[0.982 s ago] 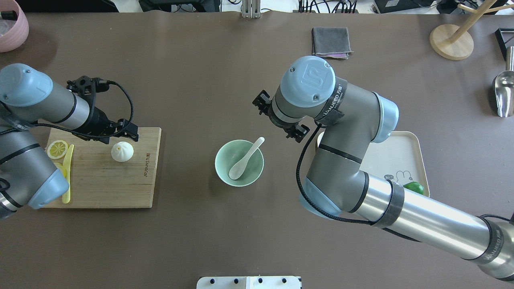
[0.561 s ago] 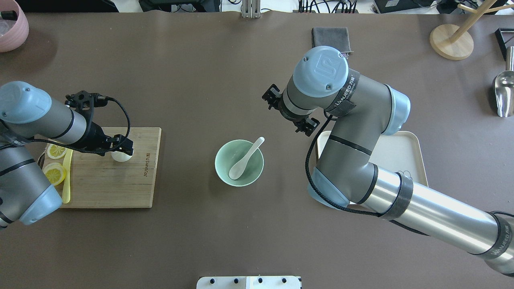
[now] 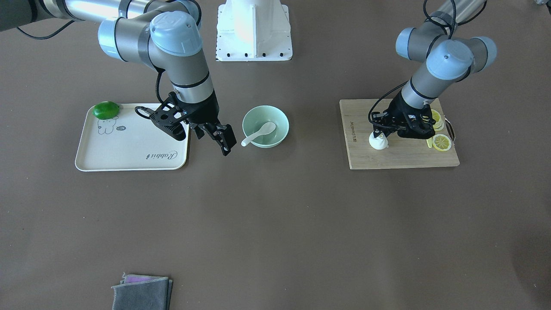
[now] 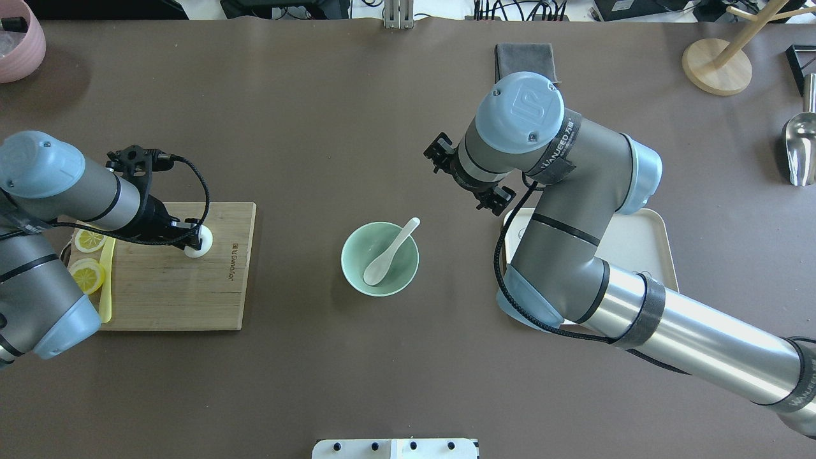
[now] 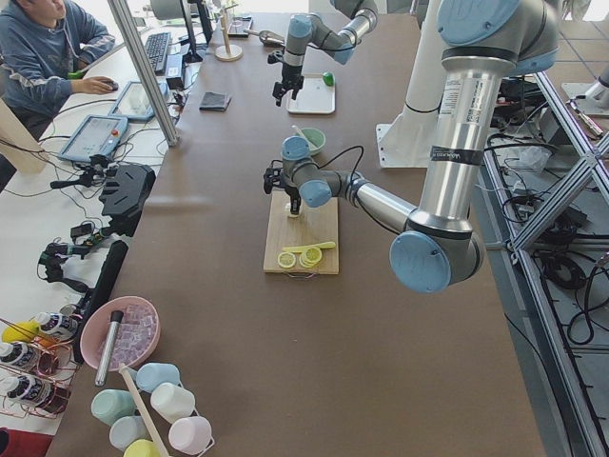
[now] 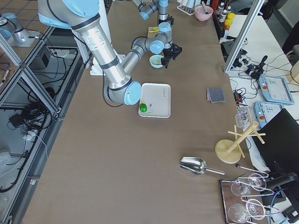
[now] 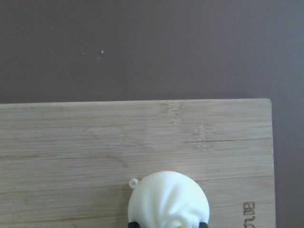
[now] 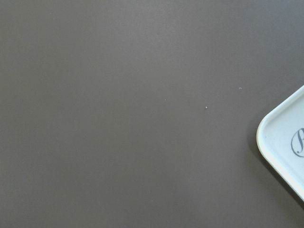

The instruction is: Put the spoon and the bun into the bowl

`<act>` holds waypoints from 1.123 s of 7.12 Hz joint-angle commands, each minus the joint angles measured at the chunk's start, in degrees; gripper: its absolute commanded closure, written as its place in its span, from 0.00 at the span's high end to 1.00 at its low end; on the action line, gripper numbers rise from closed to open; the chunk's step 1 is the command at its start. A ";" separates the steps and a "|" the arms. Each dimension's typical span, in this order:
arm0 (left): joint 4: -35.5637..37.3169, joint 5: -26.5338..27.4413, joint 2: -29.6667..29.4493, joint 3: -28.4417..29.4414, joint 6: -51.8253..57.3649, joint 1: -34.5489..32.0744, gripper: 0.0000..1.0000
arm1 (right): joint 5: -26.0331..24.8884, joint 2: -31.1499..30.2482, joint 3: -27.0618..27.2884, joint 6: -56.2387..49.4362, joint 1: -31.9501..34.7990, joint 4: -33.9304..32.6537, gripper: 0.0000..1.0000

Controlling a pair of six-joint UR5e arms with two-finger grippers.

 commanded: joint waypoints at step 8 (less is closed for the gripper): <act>4.49 10.48 -25.32 0.36 -23.12 13.12 0.98 | 8.28 -15.16 11.19 -17.17 11.54 -0.76 1.00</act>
